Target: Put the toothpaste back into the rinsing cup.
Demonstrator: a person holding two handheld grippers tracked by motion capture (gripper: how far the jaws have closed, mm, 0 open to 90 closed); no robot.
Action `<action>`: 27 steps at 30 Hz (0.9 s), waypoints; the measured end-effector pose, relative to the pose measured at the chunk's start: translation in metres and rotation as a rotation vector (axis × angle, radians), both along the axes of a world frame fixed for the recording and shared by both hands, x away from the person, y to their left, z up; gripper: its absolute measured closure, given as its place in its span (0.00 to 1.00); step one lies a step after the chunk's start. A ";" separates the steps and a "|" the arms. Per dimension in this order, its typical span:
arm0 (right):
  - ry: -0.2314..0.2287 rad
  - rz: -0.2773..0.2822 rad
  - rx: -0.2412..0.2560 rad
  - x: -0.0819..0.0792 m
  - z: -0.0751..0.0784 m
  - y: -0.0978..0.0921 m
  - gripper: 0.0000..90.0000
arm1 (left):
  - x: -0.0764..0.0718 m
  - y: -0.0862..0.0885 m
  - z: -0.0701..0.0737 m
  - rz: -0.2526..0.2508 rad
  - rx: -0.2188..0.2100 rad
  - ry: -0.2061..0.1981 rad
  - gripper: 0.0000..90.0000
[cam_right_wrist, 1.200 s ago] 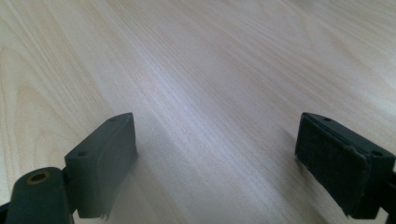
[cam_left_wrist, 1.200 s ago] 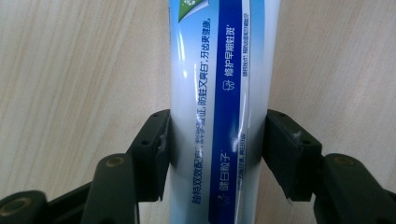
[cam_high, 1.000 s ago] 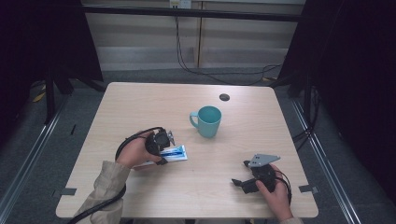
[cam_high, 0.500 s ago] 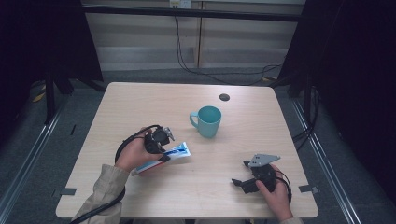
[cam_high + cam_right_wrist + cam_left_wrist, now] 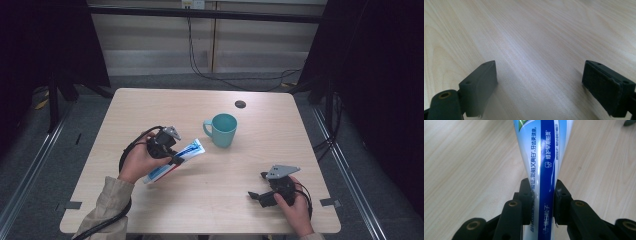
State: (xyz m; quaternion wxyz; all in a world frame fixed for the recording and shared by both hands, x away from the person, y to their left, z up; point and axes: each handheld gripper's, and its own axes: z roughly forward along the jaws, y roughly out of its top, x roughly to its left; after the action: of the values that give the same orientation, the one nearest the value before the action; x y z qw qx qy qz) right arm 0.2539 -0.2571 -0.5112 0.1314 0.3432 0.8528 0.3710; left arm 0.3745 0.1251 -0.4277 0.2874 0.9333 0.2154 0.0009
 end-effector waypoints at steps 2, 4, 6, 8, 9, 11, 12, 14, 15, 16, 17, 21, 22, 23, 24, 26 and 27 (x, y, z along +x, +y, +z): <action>0.000 0.000 0.000 0.000 0.000 0.000 0.13 | 0.000 0.001 0.002 0.014 -0.017 -0.005 0.81; 0.000 0.000 0.000 0.000 0.000 0.000 0.13 | -0.001 0.001 0.004 0.027 -0.034 -0.011 0.81; 0.000 0.000 0.000 0.000 0.000 0.000 0.13 | -0.001 0.001 0.005 0.031 -0.045 -0.014 0.81; 0.000 0.000 0.000 0.000 0.000 0.000 0.13 | -0.001 0.000 0.006 0.036 -0.052 -0.023 0.81; 0.000 0.000 0.000 0.000 0.000 0.000 0.13 | 0.000 0.000 0.007 0.040 -0.059 -0.023 0.81; 0.000 0.000 0.000 0.000 0.000 0.000 0.13 | 0.000 0.000 0.008 0.050 -0.074 -0.025 0.82; 0.000 0.000 0.000 0.000 0.000 0.000 0.13 | 0.000 0.000 0.008 0.054 -0.077 -0.026 0.82; 0.000 0.000 0.000 0.000 0.000 0.000 0.13 | 0.000 0.000 0.009 0.061 -0.091 -0.036 0.82; 0.000 0.000 0.000 0.000 0.000 0.000 0.13 | 0.000 0.000 0.010 0.065 -0.100 -0.039 0.82; 0.000 0.000 0.000 0.000 0.000 0.000 0.13 | 0.000 0.001 0.010 0.066 -0.108 -0.038 0.82; 0.001 -0.001 0.000 0.000 0.000 0.000 0.13 | 0.000 0.001 0.011 0.072 -0.125 -0.040 0.82; 0.000 0.000 0.000 0.000 0.000 0.000 0.13 | 0.001 0.002 0.015 0.085 -0.145 -0.040 0.82; 0.000 0.000 0.000 0.000 0.000 0.000 0.13 | 0.001 0.002 0.016 0.090 -0.147 -0.036 0.82; 0.000 0.000 0.000 0.000 0.000 0.000 0.13 | 0.000 0.003 0.017 0.096 -0.170 -0.047 0.82; 0.000 0.000 0.000 0.000 0.000 0.000 0.13 | 0.000 0.003 0.017 0.096 -0.170 -0.047 0.82; 0.000 0.000 0.000 0.000 0.000 0.000 0.13 | 0.000 0.003 0.018 0.106 -0.187 -0.046 0.82; 0.000 0.000 0.000 0.000 0.000 0.000 0.13 | 0.000 0.004 0.020 0.105 -0.197 -0.053 0.82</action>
State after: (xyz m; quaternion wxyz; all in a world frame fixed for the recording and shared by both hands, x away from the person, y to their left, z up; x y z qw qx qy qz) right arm 0.2538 -0.2571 -0.5112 0.1313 0.3434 0.8528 0.3709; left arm 0.3743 0.1294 -0.4077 0.3827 0.8877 0.2552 0.0195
